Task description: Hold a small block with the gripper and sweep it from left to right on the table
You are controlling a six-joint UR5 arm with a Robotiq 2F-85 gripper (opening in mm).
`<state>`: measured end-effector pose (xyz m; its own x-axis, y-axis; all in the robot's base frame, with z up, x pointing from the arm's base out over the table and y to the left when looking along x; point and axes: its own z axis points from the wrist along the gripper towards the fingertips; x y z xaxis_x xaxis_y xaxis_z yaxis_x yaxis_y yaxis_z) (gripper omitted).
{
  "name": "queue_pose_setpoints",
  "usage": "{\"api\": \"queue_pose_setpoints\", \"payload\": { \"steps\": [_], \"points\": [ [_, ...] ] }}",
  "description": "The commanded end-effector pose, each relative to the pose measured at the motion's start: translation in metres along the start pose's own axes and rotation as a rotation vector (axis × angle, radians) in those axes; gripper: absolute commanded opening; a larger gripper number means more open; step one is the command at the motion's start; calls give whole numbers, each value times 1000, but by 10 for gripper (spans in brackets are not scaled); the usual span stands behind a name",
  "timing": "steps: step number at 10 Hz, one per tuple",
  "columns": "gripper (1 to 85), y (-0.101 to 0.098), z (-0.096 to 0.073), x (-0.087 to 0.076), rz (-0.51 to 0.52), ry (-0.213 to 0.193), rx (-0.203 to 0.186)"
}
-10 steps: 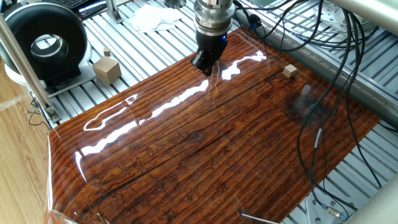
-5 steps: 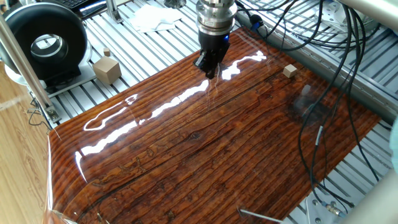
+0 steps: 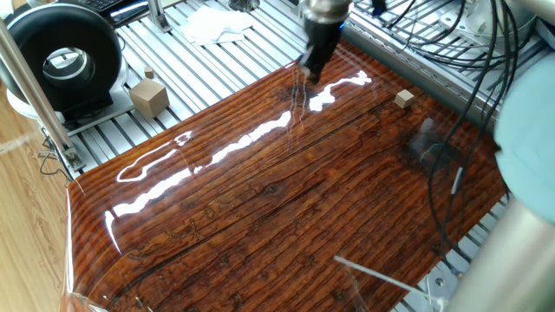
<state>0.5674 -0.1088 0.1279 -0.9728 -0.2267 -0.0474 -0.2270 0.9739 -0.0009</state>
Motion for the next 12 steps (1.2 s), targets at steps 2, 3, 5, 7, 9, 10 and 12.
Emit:
{"api": "queue_pose_setpoints", "payload": {
  "steps": [2, 3, 5, 7, 9, 10, 12],
  "points": [
    [10, -72, -6, 34, -78, 47, 30],
    [10, -72, -5, 34, -80, 45, 31],
    [10, -48, -7, 54, 6, 121, -61],
    [10, -50, -5, 25, 95, 9, -53],
    [10, -45, -6, 20, 171, -3, -73],
    [10, -54, -5, 16, 199, -23, -39],
    [10, -67, 6, 23, 205, -45, 5]
  ]
}}
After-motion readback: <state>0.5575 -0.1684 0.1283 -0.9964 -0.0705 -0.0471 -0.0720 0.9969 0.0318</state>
